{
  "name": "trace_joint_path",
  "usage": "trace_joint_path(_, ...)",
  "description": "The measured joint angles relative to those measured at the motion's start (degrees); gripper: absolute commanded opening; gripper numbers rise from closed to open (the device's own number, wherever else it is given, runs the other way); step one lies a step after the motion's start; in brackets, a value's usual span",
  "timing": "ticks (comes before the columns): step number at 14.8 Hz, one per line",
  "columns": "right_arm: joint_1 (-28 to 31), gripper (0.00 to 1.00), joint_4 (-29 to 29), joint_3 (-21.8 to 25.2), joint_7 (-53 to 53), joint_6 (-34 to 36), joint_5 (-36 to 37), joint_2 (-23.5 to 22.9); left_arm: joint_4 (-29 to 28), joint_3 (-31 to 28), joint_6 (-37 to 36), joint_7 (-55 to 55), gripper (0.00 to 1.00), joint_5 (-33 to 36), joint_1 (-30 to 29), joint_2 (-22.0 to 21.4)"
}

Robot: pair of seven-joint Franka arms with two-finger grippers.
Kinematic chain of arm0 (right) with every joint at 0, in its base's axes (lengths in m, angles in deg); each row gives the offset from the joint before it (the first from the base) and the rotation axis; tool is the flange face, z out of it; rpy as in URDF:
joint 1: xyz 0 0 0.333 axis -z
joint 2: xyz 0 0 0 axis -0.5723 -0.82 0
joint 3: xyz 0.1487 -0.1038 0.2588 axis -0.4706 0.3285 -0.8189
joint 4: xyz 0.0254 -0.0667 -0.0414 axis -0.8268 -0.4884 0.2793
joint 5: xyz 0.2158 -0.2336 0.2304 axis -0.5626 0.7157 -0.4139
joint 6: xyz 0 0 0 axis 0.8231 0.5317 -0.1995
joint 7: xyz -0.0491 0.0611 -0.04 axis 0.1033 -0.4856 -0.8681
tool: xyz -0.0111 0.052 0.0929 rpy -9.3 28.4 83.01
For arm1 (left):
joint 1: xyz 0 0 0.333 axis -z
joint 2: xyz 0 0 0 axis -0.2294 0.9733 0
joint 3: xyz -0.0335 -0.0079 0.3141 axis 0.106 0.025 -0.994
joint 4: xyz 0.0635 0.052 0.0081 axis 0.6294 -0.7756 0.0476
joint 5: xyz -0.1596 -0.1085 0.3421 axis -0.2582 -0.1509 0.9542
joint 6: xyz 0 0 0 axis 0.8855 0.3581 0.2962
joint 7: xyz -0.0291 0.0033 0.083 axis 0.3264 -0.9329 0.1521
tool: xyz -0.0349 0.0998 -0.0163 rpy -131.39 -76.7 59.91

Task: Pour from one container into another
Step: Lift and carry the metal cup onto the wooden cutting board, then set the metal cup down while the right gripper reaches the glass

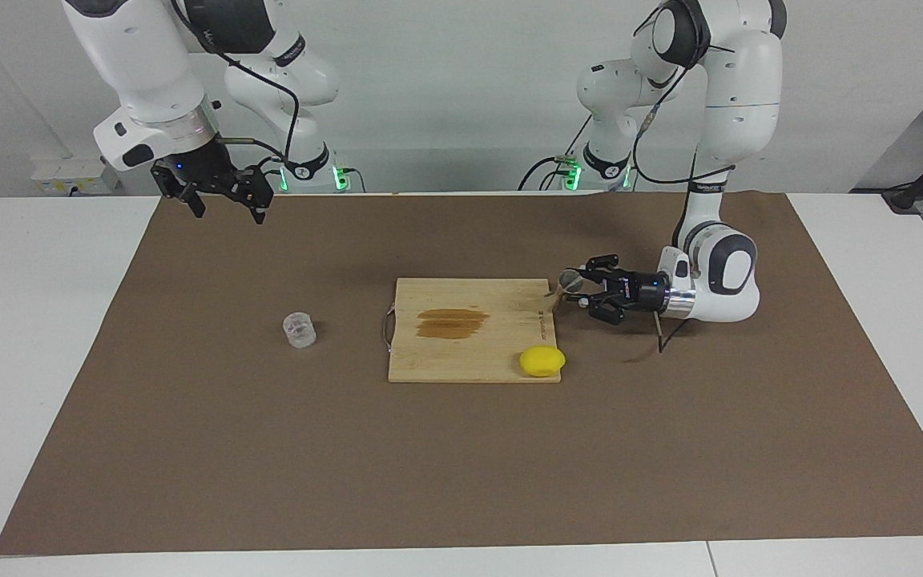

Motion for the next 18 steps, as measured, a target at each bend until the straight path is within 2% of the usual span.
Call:
trace_joint_path(5,0.7,0.99,0.0,0.0,-0.5,-0.3,0.0,0.0,-2.5,0.0,1.4,1.1,0.2,-4.2,4.2,-0.4)
trace_joint_path(7,0.7,1.0,-0.1,0.1,-4.3,-1.2,0.0,0.0,-3.4,0.0,2.2,1.1,0.2,-7.2,6.1,-0.5)
trace_joint_path(12,3.8,1.0,-1.7,0.2,-23.3,-2.5,-4.8,-0.6,-3.2,0.0,6.8,-0.3,0.2,-16.8,12.9,-0.9)
trace_joint_path(18,8.6,1.0,-8.9,0.3,-45.8,-11.1,-16.9,-1.8,-2.5,0.0,14.1,-10.8,0.21,-25.2,20.1,-1.0)
